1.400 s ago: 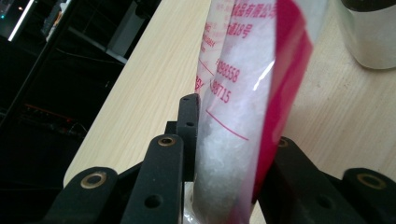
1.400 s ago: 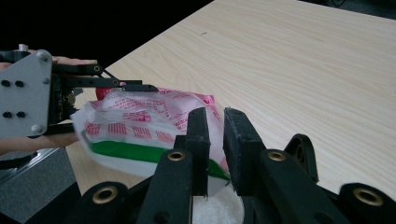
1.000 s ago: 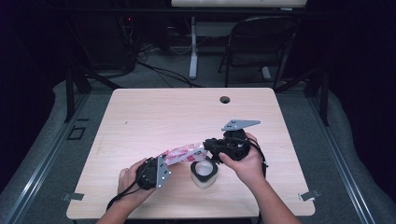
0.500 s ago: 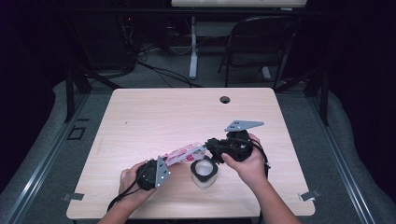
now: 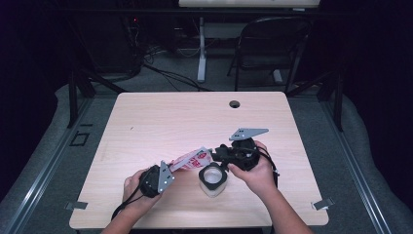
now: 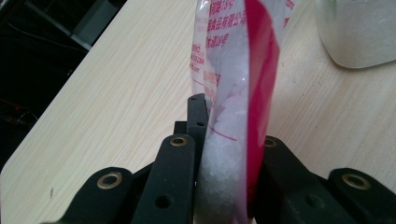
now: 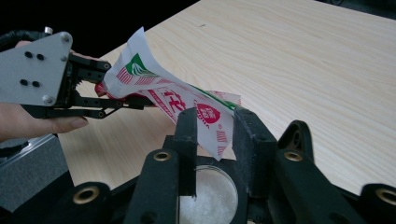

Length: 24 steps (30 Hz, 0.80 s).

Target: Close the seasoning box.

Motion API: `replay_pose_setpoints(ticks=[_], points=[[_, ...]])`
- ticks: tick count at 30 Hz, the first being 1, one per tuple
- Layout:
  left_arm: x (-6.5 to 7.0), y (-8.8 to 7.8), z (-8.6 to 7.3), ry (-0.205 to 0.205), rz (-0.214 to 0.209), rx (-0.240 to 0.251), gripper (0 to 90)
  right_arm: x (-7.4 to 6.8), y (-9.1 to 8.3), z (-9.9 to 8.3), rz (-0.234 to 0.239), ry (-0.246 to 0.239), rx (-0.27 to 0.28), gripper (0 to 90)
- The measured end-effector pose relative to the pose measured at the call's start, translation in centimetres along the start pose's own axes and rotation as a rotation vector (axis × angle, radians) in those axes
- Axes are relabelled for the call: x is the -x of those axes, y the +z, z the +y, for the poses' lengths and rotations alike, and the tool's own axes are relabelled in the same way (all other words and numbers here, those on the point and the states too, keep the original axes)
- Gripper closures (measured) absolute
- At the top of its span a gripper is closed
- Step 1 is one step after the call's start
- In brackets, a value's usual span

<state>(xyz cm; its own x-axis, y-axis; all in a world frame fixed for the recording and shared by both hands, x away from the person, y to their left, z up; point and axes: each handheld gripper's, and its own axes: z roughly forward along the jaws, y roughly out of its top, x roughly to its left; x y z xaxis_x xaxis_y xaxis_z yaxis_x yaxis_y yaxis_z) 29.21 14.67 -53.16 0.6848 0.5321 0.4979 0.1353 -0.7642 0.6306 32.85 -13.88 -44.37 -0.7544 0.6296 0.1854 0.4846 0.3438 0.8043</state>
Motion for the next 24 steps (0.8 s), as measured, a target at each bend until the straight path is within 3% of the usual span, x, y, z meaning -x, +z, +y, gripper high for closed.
replay_pose_setpoints(ticks=[10,17,24], points=[[0.1,0.0,-0.1,0.002,-0.006,-0.002,83.8,0.0,1.1,0.2,-0.007,-0.010,-0.022,67.5],[0.1,0.2,-0.5,-0.010,-0.010,-0.017,84.7,-0.4,1.4,0.3,0.028,-0.014,-0.017,88.8],[-0.1,0.2,-0.6,-0.025,-0.011,-0.018,85.2,-0.9,1.5,0.7,0.046,-0.014,-0.004,90.0]])
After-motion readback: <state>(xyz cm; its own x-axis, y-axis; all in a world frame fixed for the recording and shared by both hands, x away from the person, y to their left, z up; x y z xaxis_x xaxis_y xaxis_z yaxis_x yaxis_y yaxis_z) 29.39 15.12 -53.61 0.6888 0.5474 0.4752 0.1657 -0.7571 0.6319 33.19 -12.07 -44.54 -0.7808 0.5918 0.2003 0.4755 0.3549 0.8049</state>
